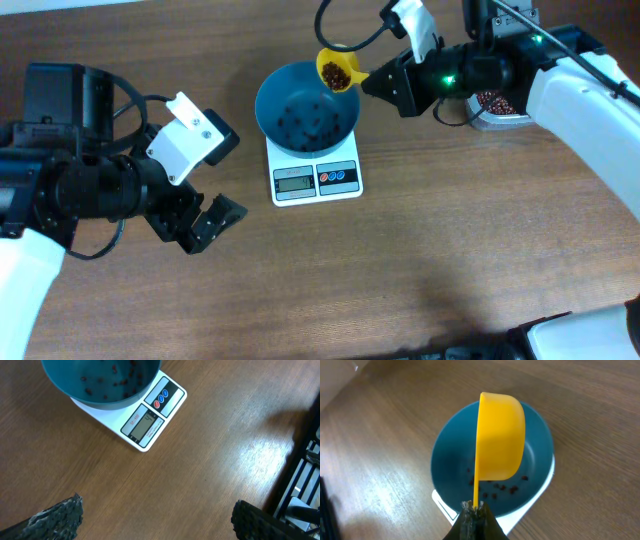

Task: Scoop item into bowl and weigh 50g on scale
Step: 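Tilt the scoop with the right gripper to pour beans into the bowl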

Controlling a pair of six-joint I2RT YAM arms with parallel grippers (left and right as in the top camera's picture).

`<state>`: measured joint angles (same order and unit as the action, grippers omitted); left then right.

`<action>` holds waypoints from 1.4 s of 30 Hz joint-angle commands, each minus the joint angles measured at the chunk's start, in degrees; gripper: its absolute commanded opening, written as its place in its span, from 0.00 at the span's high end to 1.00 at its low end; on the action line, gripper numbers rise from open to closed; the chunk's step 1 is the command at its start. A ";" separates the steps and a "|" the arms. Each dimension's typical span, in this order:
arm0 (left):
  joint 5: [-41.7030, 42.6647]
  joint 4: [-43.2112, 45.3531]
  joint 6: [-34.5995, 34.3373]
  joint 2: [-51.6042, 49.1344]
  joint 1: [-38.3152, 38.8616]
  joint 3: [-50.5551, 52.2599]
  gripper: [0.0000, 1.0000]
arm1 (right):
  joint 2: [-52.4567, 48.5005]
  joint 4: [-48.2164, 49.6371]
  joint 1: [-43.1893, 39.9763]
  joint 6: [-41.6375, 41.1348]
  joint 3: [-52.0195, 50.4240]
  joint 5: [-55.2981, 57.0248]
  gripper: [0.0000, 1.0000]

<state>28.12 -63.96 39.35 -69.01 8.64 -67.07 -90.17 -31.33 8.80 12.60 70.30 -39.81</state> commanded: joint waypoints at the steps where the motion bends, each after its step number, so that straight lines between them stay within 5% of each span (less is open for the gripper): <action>1: 1.01 0.04 -0.76 -0.04 0.20 -0.48 0.01 | 2.54 0.11 2.60 0.72 1.18 4.94 0.96; 10: 1.01 0.04 -0.76 -0.04 0.20 -0.48 0.01 | 3.54 -1.09 5.92 0.50 1.49 13.14 0.96; 17: 1.01 0.04 -0.76 -0.04 0.20 -0.48 0.01 | 4.09 -1.44 5.92 0.50 1.73 7.58 0.96; 42: 1.01 0.04 -0.76 -0.04 0.20 -0.48 0.01 | 4.63 -4.13 8.11 0.50 4.13 14.88 0.96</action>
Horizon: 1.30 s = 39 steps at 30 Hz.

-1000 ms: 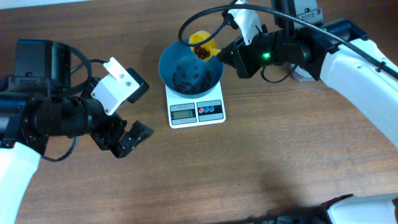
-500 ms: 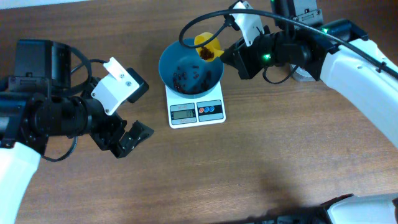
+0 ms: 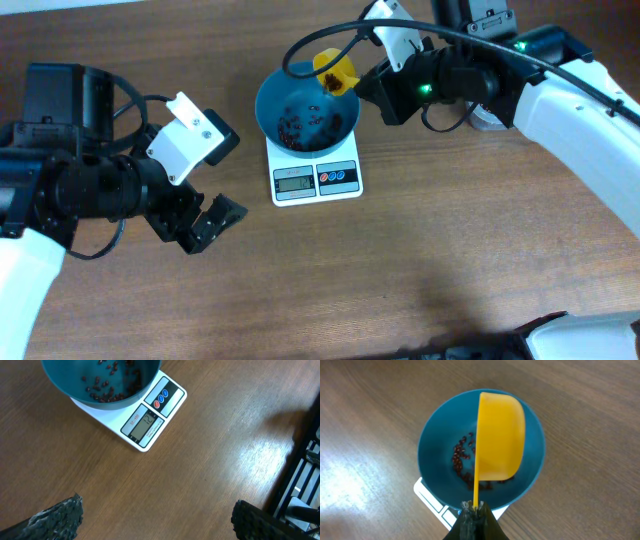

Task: Scoop item into bowl and weigh 50g on scale
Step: 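Tilt the scoop with the right gripper to pour beans into the bowl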

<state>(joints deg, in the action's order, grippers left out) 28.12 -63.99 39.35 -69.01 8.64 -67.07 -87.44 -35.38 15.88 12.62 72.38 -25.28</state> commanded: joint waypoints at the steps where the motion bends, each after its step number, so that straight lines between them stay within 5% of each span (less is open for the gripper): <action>1: 1.01 0.09 -0.76 -0.04 0.20 -0.48 0.01 | 1.33 -0.22 1.38 0.55 1.42 4.63 0.96; 39: 1.01 0.07 -0.76 -0.04 0.20 -0.48 0.01 | -0.81 -4.94 5.70 2.14 7.63 8.44 0.96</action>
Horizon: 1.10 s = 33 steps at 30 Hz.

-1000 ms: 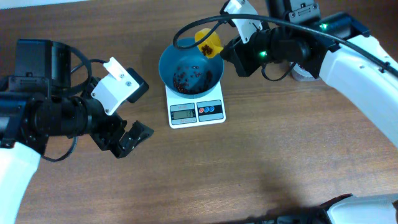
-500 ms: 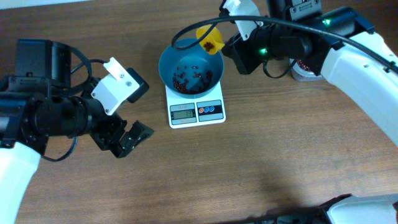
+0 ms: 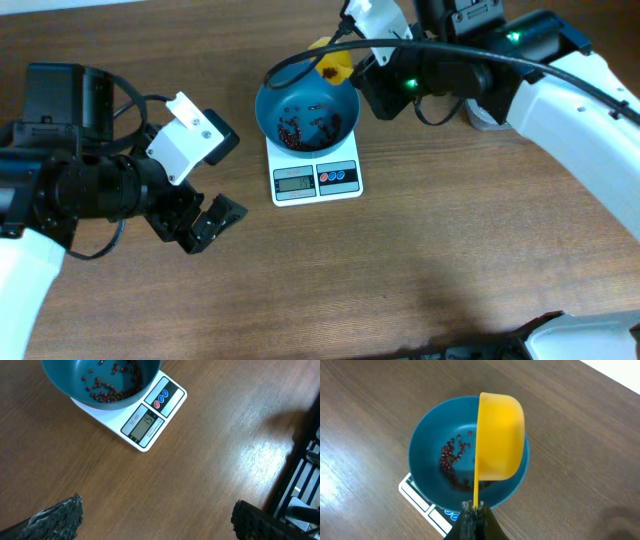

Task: Scoop item into bowl and weigh 50g on scale
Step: 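Tilt the scoop with the right gripper to pour beans into the bowl, then move the empty scoop right back to the bean tub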

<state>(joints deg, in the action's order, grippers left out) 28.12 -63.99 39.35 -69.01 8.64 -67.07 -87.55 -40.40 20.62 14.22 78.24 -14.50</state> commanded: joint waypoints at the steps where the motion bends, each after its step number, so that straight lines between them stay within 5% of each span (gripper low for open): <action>1: 1.01 0.07 -0.76 -0.04 0.20 -0.48 0.01 | -0.42 0.09 1.62 0.59 2.45 -2.84 0.96; 5: 1.01 0.07 -0.76 -0.04 0.20 -0.48 0.01 | -1.07 -2.34 2.27 7.65 1.73 3.17 0.96; 23: 1.01 0.07 -0.76 -0.04 0.20 -0.48 0.01 | -3.50 0.31 4.00 7.37 3.72 7.10 0.96; 29: 1.01 0.07 -0.76 -0.04 0.20 -0.48 0.01 | -2.58 3.80 -5.81 -10.27 3.78 1.88 0.96; 33: 1.01 0.07 -0.76 -0.04 0.20 -0.48 0.01 | 0.15 0.96 -14.80 -10.82 3.85 -1.36 0.96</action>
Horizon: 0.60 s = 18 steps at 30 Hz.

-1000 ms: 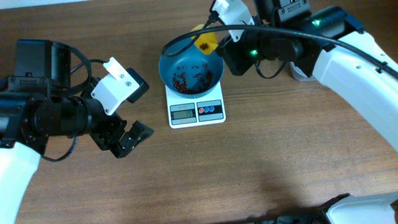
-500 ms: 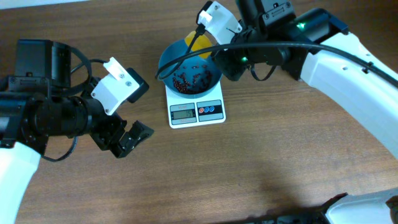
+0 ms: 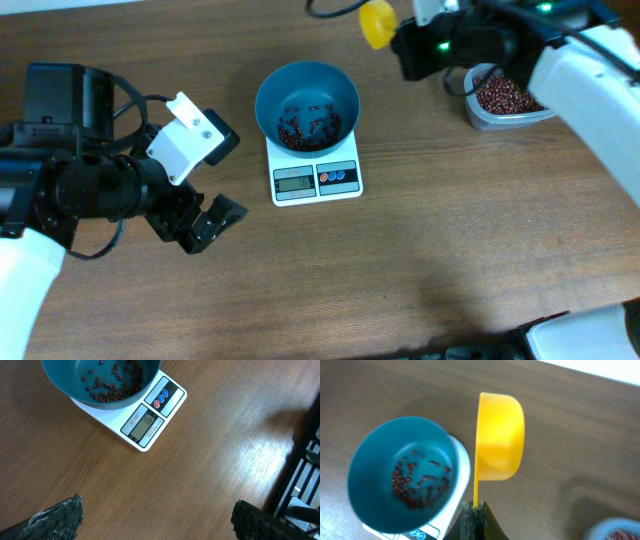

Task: Scoop item into bowl and weigh 50g on scale
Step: 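Move the empty scoop right back to the bean tub, then dip the scoop into the red beans again and lift it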

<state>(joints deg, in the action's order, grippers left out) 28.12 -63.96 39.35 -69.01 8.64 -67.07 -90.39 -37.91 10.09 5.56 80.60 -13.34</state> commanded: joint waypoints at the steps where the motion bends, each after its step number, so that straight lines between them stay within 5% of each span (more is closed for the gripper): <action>1: 1.01 0.04 -0.76 -0.04 0.20 -0.48 0.01 | 3.26 -4.83 -8.76 -1.11 1.49 -2.16 0.96; 5: 1.01 0.04 -0.76 -0.04 0.20 -0.48 0.01 | 1.68 -12.90 -22.73 -1.11 0.98 16.61 0.96; 7: 1.01 0.04 -0.76 -0.04 0.20 -0.48 0.01 | 0.35 -12.68 -27.56 -1.14 0.90 16.81 0.96; 18: 1.01 0.04 -0.76 -0.04 0.20 -0.48 0.01 | -9.18 -12.87 -29.99 -1.14 -1.55 16.37 0.96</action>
<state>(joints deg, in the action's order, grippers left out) 28.12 -63.96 39.35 -69.01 8.64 -67.07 -97.08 -50.35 -19.99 4.73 79.59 2.55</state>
